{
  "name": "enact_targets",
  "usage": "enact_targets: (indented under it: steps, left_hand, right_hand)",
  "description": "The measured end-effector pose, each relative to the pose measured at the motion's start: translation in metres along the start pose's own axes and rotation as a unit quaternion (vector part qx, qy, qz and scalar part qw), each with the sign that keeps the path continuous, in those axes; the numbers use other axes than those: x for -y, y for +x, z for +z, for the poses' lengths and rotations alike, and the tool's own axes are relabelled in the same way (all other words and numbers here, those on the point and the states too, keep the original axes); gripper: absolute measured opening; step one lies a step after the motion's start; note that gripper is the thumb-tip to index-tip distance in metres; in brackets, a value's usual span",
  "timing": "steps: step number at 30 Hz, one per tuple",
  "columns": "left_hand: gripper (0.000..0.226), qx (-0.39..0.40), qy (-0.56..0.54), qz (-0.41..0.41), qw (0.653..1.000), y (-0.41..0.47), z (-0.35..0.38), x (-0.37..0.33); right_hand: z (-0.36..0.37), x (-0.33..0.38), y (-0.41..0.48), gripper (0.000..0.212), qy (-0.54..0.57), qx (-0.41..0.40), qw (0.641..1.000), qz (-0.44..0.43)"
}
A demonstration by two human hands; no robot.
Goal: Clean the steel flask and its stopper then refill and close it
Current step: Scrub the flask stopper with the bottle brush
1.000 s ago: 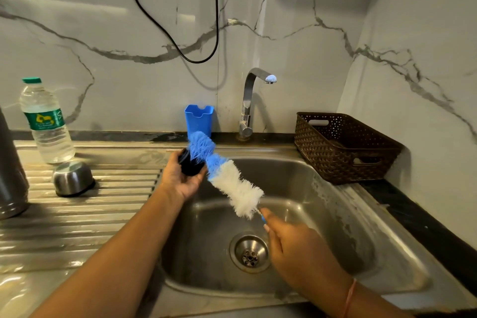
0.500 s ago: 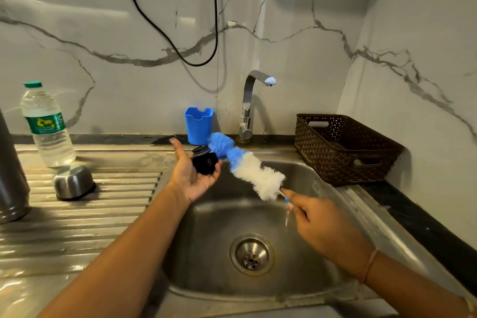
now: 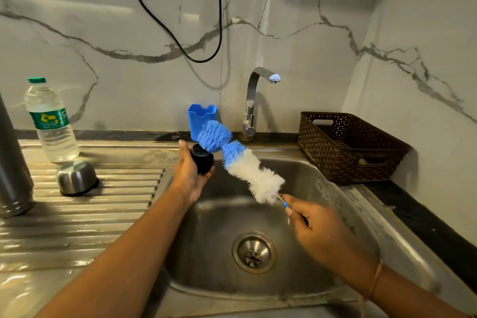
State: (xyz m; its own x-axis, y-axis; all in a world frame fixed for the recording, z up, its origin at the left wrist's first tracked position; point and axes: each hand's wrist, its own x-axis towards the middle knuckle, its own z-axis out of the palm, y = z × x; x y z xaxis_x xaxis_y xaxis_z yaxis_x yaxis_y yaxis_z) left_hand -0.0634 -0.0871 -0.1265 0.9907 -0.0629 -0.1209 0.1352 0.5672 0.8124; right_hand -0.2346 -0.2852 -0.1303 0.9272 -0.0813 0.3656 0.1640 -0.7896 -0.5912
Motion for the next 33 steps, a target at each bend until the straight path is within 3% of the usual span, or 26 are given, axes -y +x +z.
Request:
enact_targets:
  steps: [4,8,15,18,23,33]
  left_hand:
    - [0.053,0.02,0.054,0.023,0.998,0.002,-0.004,0.007]
    - [0.053,0.028,0.123,0.056,0.99,0.002,0.005,0.01]
    - [0.052,0.018,0.051,0.054,0.997,0.004,-0.005,0.006]
    - [0.045,0.031,0.055,0.056,0.996,-0.002,0.004,0.01]
    - [0.052,0.005,0.051,0.057,0.997,0.002,0.0,0.003]
    - [0.057,0.016,0.055,0.029,0.998,0.002,0.001,0.015]
  right_hand:
    - [0.004,0.01,-0.011,0.037,-0.003,0.018,1.0,-0.023]
    - [-0.003,0.004,0.009,0.038,-0.022,0.006,1.0,0.014]
    - [0.003,0.012,-0.013,0.038,-0.002,0.025,1.0,-0.01]
    - [0.003,0.009,0.0,0.037,0.002,0.007,1.0,0.002]
    - [-0.004,0.002,0.003,0.038,-0.002,0.025,0.999,0.021]
    - [0.005,0.011,-0.009,0.037,-0.02,0.016,1.0,-0.012]
